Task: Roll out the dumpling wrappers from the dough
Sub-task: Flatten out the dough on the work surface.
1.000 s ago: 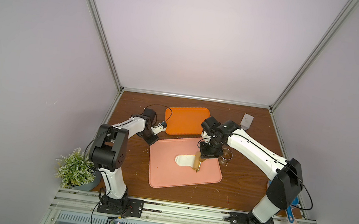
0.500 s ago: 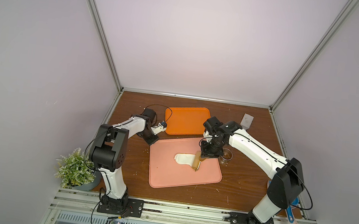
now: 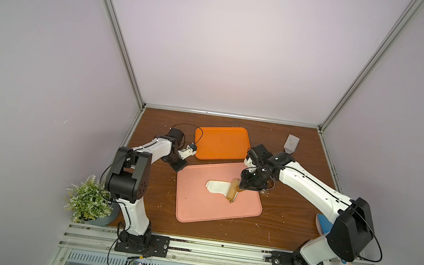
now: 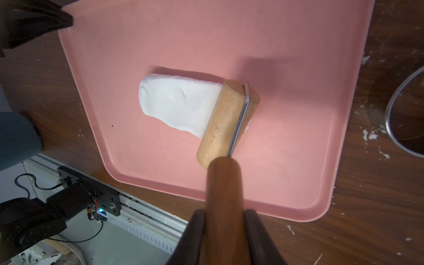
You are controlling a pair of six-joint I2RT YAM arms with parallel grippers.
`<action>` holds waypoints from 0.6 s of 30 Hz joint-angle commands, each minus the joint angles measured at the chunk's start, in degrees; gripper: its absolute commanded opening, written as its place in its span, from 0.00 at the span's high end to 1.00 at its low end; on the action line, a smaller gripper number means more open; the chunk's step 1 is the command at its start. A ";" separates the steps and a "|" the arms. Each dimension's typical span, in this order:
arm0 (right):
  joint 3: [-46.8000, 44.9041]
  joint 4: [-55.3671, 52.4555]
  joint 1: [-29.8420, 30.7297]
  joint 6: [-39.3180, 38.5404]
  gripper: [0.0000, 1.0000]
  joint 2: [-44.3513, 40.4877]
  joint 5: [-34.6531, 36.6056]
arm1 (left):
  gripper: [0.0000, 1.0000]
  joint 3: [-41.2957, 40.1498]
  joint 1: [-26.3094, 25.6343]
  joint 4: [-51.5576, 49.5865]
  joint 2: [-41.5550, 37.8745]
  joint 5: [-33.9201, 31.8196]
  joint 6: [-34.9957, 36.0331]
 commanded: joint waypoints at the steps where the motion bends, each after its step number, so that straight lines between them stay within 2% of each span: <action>1: -3.29 -8.30 -0.66 -4.01 1.00 3.78 8.43 | 1.00 -4.65 -0.50 4.30 8.71 -1.92 -0.67; 5: 4.28 -6.52 0.71 -7.97 1.00 2.24 1.70 | 1.00 -4.63 -0.51 4.27 8.69 -1.60 -0.69; 11: 16.68 -12.78 1.25 -10.36 1.00 3.46 4.48 | 1.00 -4.70 -0.51 4.27 8.69 -1.49 -0.66; 18: 19.97 -13.53 1.32 -10.58 1.00 3.07 -0.89 | 1.00 -4.63 -0.51 4.33 8.67 -1.48 -0.64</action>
